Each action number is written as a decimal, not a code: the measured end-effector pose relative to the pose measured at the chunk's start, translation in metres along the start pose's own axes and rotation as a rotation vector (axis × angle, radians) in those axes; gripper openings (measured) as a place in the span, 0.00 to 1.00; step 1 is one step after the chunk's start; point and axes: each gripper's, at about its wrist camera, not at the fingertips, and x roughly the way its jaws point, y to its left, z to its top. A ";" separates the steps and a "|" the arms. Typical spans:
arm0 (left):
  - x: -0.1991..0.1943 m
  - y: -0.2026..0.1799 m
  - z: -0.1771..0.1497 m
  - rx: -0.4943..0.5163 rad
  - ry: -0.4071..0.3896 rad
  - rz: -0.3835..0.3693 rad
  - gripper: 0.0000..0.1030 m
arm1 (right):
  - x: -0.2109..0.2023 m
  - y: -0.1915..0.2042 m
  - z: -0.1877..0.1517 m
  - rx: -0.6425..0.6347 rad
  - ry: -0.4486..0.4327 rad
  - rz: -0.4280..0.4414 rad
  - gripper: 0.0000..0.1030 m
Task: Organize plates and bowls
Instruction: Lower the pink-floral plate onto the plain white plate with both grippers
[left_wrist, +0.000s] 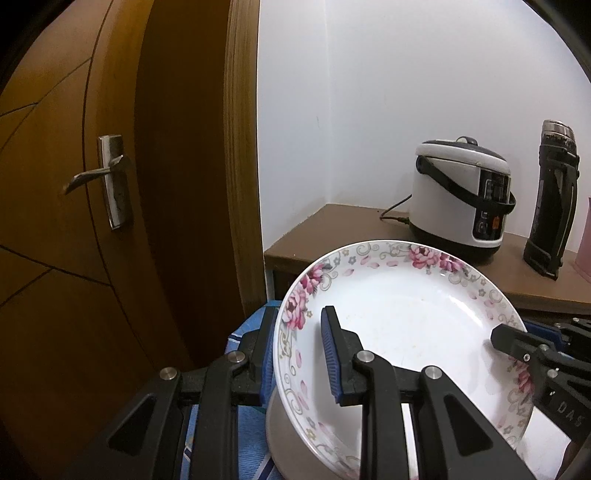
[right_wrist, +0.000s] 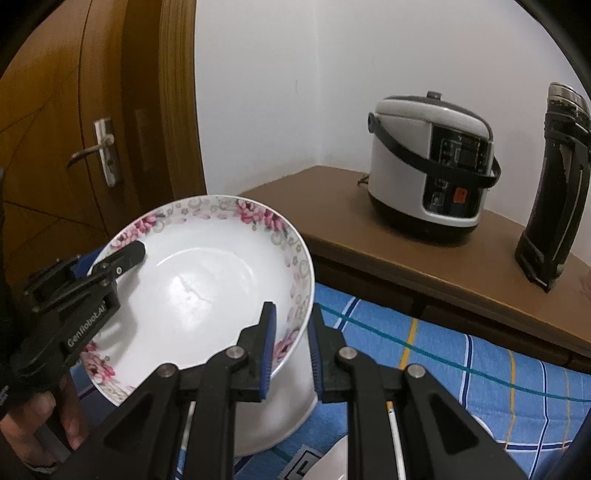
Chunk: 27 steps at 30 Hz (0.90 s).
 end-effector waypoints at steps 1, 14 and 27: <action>0.002 0.000 0.000 0.000 0.005 -0.002 0.25 | 0.003 0.000 -0.001 -0.001 0.011 -0.001 0.17; 0.017 -0.001 -0.006 -0.004 0.064 -0.016 0.25 | 0.011 0.000 -0.001 -0.012 0.063 -0.015 0.17; 0.031 -0.003 -0.010 0.007 0.126 -0.027 0.25 | 0.013 -0.001 -0.004 -0.034 0.127 -0.025 0.18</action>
